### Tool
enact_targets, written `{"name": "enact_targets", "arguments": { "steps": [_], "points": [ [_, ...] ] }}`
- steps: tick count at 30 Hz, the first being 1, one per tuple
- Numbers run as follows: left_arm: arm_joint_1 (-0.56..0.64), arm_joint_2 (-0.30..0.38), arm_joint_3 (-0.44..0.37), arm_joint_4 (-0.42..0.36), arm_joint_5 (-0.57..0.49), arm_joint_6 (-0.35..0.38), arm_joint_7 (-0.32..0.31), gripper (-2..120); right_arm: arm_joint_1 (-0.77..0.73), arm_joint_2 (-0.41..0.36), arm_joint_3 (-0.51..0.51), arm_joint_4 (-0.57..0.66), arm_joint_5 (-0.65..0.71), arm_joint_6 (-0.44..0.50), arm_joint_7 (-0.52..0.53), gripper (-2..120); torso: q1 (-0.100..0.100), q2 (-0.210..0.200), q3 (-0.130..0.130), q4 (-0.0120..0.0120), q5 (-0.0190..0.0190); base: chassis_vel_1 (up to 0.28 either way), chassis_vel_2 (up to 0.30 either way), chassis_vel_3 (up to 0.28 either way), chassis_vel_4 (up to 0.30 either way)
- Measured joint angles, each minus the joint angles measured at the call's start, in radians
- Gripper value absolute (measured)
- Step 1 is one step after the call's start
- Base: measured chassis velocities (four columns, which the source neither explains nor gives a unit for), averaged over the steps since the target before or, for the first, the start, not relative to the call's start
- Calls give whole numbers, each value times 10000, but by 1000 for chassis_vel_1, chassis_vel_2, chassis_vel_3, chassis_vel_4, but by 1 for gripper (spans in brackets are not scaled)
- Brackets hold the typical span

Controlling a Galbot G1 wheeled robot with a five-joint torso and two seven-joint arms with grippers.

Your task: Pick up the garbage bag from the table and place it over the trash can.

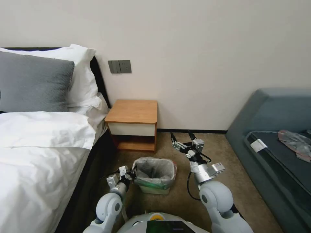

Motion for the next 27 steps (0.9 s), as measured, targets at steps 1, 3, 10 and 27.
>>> {"name": "enact_targets", "arguments": {
  "steps": [1, 3, 10, 27],
  "points": [
    [2, 2, 0, -26, -12, 5, -30, 27, 0, -1, -1, 7, 0, -3, -6, 100, 0, 0, 0, 0, 1, 0, 0, 0, 0],
    [9, 3, 1, -62, -28, 26, -80, 35, 15, 2, -12, 8, 0, -12, -14, 100, 0, 0, 0, 0, 0, 0, 0, 0, 0],
    [74, -28, 41, -224, -30, 45, -232, 57, 83, 43, -59, -73, 0, -38, -29, 100, 0, -1, 0, 1, 0, 0, 0, 0, 0],
    [859, -140, -24, -936, 2053, -1390, -422, 100, 122, 267, -66, -151, -158, -144, -13, 100, 0, -1, 0, 2, 0, 0, 0, 0, 0]
  ]
}}
